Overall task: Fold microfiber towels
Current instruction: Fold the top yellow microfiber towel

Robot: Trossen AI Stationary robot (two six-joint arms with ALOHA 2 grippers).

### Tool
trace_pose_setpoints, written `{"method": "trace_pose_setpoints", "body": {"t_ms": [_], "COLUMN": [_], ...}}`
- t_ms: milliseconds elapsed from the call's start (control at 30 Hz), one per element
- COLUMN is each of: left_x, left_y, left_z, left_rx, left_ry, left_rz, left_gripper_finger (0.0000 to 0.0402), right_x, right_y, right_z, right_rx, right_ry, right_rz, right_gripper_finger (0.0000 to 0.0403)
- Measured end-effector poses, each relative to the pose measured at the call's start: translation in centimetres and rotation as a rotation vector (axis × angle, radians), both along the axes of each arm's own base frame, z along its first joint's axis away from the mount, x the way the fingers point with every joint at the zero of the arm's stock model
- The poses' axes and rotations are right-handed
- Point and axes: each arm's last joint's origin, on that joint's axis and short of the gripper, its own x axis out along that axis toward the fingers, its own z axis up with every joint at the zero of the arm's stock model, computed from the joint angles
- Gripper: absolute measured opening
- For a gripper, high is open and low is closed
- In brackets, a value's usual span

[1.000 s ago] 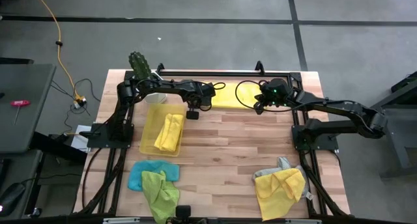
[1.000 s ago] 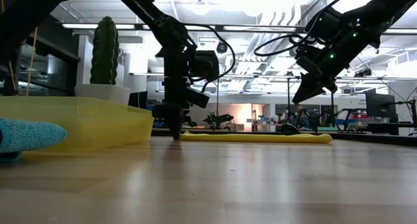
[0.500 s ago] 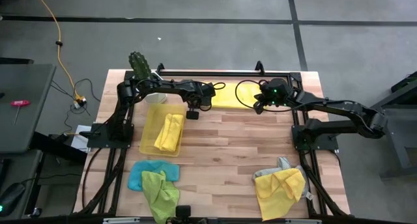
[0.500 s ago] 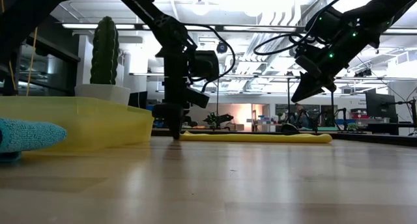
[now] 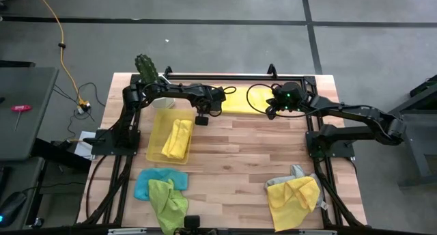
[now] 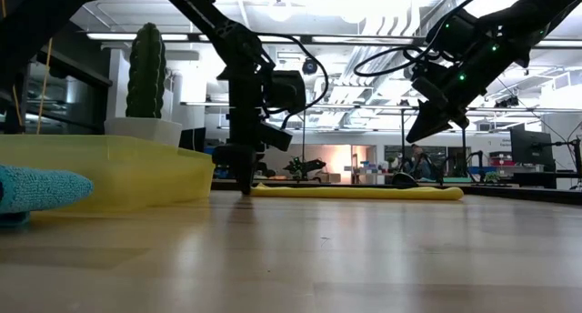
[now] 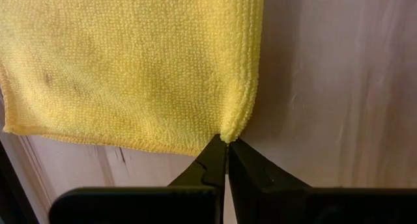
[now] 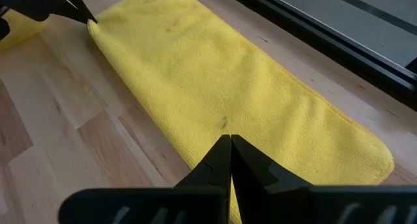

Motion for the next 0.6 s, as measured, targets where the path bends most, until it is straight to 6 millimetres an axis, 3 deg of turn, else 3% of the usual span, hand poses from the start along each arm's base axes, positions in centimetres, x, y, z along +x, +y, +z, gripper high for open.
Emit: {"method": "trace_pose_setpoints", "body": {"t_ms": [367,600], "left_x": [0.00,0.00], "left_y": [-0.01,-0.01], "left_z": [0.00,0.00], "left_rx": [0.000,0.000], "left_ry": [0.000,0.000], "left_rz": [0.000,0.000], "left_gripper_finger": [0.0000,0.0000], "right_x": [0.00,0.30], "right_y": [-0.01,-0.65], "right_z": [0.01,-0.72], "right_rx": [0.000,-0.025], "right_ry": [-0.001,0.043], "right_rz": [-0.002,-0.127], "right_gripper_finger": [0.0000,0.0014]}}
